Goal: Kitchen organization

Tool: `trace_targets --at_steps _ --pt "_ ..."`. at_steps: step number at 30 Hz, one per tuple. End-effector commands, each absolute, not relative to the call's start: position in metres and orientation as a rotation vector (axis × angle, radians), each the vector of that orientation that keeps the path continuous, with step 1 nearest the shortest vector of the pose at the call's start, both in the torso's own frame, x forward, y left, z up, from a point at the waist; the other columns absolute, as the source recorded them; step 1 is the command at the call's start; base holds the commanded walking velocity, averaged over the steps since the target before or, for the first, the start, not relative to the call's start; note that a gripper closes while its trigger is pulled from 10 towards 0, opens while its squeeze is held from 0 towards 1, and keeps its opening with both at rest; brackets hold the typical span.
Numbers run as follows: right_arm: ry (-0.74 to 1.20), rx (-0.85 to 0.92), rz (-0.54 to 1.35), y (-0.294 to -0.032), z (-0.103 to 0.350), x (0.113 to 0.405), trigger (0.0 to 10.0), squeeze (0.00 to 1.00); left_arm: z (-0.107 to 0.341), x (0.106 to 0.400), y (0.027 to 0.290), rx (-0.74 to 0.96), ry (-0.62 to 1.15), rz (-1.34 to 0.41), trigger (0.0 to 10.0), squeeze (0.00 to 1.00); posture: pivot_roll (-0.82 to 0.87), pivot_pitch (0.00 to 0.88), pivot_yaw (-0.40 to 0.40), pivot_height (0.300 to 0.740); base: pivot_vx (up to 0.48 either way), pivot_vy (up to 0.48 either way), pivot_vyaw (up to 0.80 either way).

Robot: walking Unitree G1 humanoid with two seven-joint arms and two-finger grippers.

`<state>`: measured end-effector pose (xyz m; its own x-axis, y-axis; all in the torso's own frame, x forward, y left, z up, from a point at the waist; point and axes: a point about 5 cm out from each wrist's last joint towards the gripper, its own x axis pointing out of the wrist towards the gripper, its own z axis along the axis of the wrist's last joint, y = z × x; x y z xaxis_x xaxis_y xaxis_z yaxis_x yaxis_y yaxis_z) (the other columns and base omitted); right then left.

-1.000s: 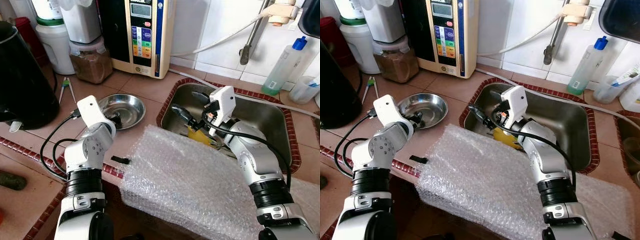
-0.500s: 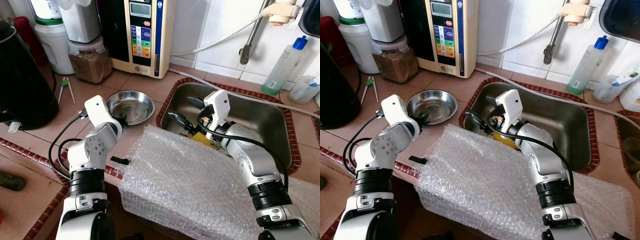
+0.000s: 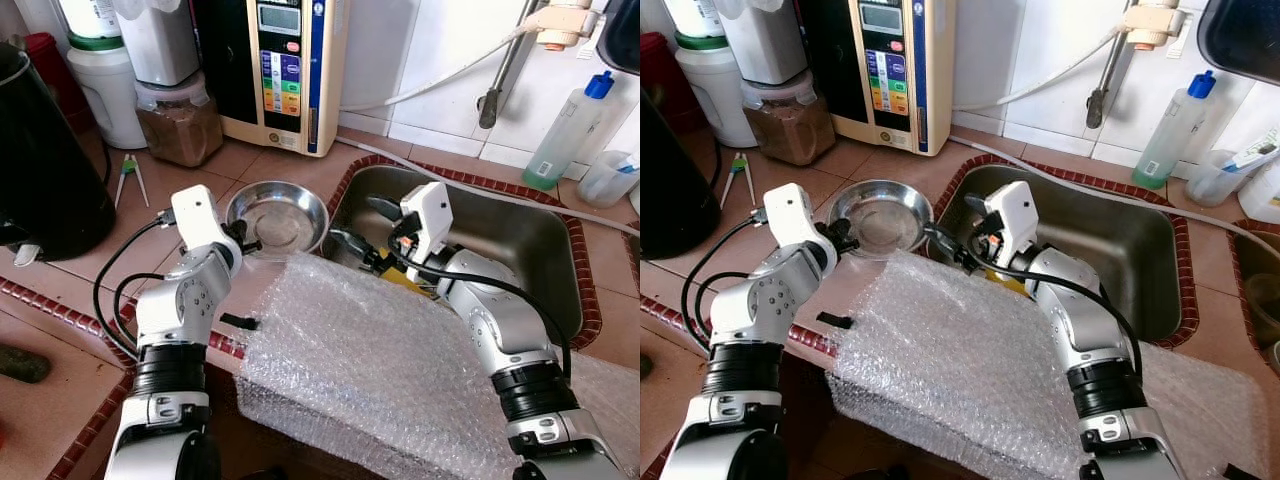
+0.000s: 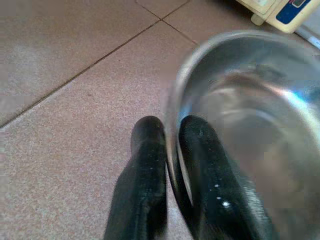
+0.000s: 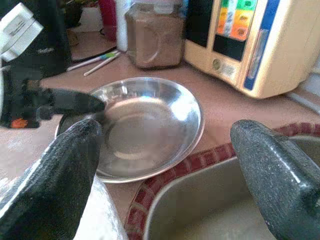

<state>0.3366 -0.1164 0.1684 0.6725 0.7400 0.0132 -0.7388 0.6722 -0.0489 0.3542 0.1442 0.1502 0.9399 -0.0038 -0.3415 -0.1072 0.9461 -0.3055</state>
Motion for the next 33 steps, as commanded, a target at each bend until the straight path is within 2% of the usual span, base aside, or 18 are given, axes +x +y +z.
trace_targets --at_steps 1,10,16,19,22,25,33 --pt "-0.03 -0.05 0.883 -0.113 0.172 0.332 10.0 0.0 0.149 0.354 0.144 -0.277 0.328 0.039 0.0 0.0 -0.04 0.046 -0.006 0.74 0.0 0.0 0.0" --pt "-0.02 -0.062 0.875 -0.112 0.168 0.33 10.0 0.0 0.159 0.357 0.145 -0.214 0.21 0.022 0.0 0.0 -0.04 0.045 -0.011 0.74 0.0 0.0 0.0" --pt "-0.104 -0.025 0.67 -0.122 0.183 0.348 10.0 0.0 0.168 0.357 0.143 -0.157 0.108 0.007 0.0 0.0 -0.04 0.042 -0.012 0.74 0.0 0.0 0.0" --pt "-0.149 0.049 0.448 -0.139 0.191 0.361 10.0 0.0 0.188 0.357 0.141 -0.168 -0.053 0.004 0.0 0.0 -0.04 0.039 -0.015 0.74 0.0 0.0 0.0" --pt "-0.146 0.058 0.41 -0.142 0.19 0.362 10.0 0.0 0.191 0.356 0.141 -0.176 -0.076 0.005 0.0 0.0 -0.04 0.039 -0.015 0.74 0.0 0.0 0.0" --pt "-0.124 0.068 0.411 -0.136 0.179 0.359 10.0 0.0 0.211 0.353 0.129 -0.193 -0.207 -0.075 0.0 0.0 -0.03 0.04 -0.02 0.74 0.0 0.0 0.0" --pt "-0.151 0.098 0.417 -0.127 0.183 0.362 10.0 0.0 0.219 0.346 0.105 -0.22 -0.291 -0.253 0.0 0.0 -0.03 0.036 -0.017 0.74 0.0 0.0 0.0"
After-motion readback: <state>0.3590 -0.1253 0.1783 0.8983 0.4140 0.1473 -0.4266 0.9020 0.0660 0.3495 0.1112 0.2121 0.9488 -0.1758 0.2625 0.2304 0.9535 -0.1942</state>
